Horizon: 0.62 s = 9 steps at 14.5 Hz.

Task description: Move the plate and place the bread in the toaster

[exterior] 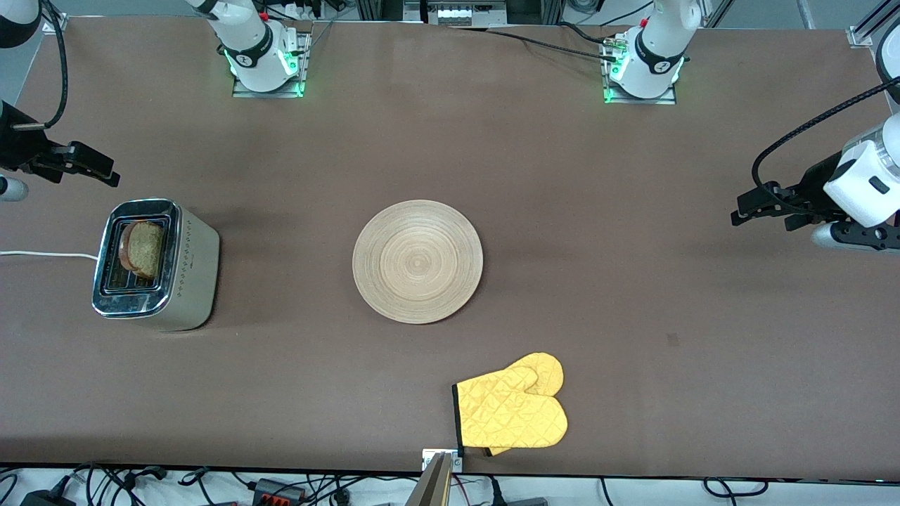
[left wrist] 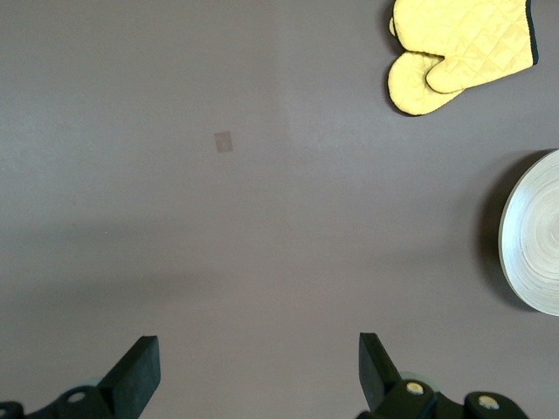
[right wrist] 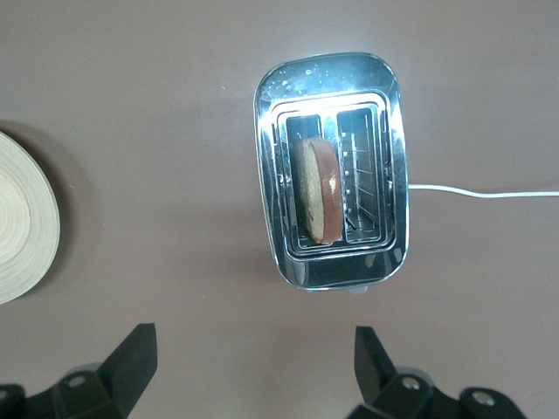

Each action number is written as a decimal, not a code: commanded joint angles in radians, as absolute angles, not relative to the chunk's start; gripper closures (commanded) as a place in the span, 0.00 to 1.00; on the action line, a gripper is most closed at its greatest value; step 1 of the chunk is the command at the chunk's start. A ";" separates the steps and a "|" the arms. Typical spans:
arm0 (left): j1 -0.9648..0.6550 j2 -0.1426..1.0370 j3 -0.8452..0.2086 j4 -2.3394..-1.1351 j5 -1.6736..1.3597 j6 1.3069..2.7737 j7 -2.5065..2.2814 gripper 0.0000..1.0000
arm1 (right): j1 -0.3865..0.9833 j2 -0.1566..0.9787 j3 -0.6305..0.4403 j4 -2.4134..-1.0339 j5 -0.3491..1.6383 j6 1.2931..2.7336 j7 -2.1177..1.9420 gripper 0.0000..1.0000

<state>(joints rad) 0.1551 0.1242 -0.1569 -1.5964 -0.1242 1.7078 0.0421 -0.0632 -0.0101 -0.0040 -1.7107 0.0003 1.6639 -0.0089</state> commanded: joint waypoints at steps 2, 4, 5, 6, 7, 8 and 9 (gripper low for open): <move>0.153 0.121 -0.160 -1.582 -0.104 1.687 0.026 0.00 | -0.074 -0.035 0.006 -1.738 -0.005 1.681 -0.046 0.00; 0.152 0.123 -0.161 -1.582 -0.095 1.689 0.026 0.00 | -0.075 -0.035 0.005 -1.738 -0.003 1.683 -0.060 0.00; 0.146 0.121 -0.167 -1.582 -0.016 1.695 0.026 0.00 | -0.074 -0.037 0.005 -1.736 -0.005 1.683 -0.060 0.00; 0.131 0.123 -0.188 -1.582 0.082 1.700 0.025 0.00 | -0.074 -0.040 0.005 -1.736 -0.006 1.683 -0.060 0.00; 0.132 0.123 -0.195 -1.582 0.122 1.704 0.023 0.00 | -0.074 -0.040 0.005 -1.738 -0.006 1.683 -0.060 0.00; 0.135 0.123 -0.195 -1.583 0.109 1.704 0.023 0.00 | -0.074 -0.041 0.006 -1.738 -0.008 1.684 -0.052 0.00; 0.137 0.123 -0.195 -1.583 0.095 1.704 0.021 0.00 | -0.072 -0.040 0.008 -1.738 -0.009 1.684 -0.040 0.00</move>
